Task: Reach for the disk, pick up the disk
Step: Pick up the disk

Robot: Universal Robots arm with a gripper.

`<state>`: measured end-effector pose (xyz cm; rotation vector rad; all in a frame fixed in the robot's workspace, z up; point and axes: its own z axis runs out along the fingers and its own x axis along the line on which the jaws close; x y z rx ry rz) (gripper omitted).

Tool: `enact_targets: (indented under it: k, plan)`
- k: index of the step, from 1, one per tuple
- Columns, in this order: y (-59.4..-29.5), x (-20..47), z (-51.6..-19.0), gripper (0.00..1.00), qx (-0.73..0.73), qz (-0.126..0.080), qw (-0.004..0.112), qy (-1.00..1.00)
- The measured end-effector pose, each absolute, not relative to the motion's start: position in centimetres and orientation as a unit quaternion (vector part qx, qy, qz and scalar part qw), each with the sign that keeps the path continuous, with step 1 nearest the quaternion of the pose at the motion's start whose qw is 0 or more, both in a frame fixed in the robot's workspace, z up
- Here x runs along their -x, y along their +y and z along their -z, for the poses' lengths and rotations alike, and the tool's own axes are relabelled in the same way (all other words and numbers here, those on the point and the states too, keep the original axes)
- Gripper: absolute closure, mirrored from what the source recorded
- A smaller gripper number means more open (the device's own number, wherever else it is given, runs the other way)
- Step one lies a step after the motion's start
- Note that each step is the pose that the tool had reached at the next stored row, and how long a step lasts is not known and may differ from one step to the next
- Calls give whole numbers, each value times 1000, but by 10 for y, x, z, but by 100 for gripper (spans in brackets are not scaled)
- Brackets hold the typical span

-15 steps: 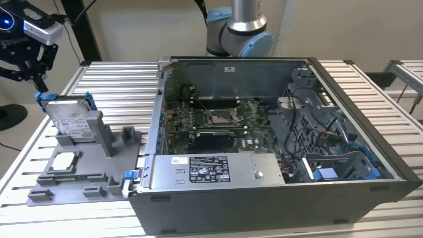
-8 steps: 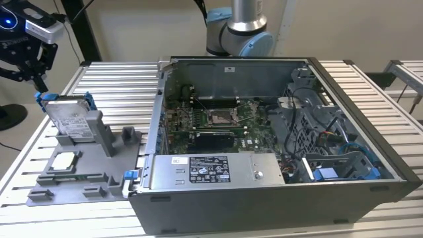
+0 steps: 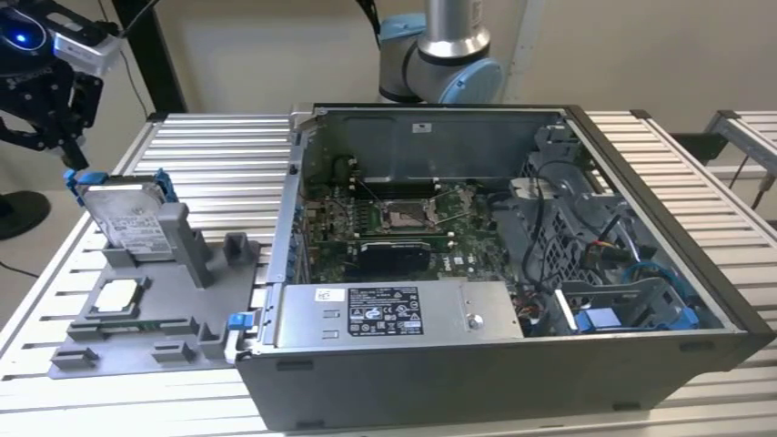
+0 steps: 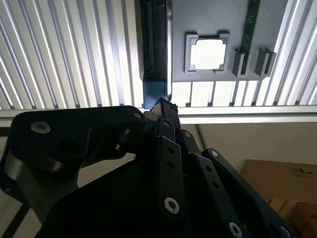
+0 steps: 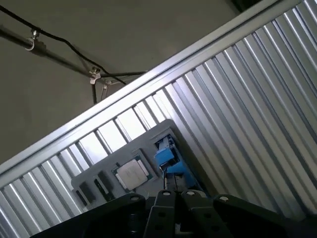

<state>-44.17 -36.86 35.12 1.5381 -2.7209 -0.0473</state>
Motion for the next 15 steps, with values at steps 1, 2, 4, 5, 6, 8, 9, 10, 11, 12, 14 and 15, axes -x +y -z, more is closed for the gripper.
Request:
enact_targets:
  k: [1, 2, 4, 5, 6, 8, 9, 10, 11, 12, 14, 15]
  plan:
    - [-369, 442, -351, 100, -500, 14, 6, -866]
    - [-369, 442, -351, 100, -508, 13, 5, -861]
    - [-369, 442, -351, 100, -523, 11, 1, -852]
    - [-369, 442, -351, 100, -531, 9, -1, -847]
    - [-369, 442, -351, 100, -538, 8, -2, -843]
    - [-369, 442, -351, 100, -554, 7, -4, -832]
    - [-369, 442, -351, 100, -562, 7, -5, -827]
    - [-369, 442, -351, 100, -568, 7, -5, -823]
    - [-369, 442, -351, 100, -574, 7, -5, -819]
    - [-369, 442, -351, 100, -580, 7, -5, -814]
    - [-369, 441, -351, 100, -594, 7, -5, -805]
    - [-369, 441, -351, 100, -599, 7, -5, -801]
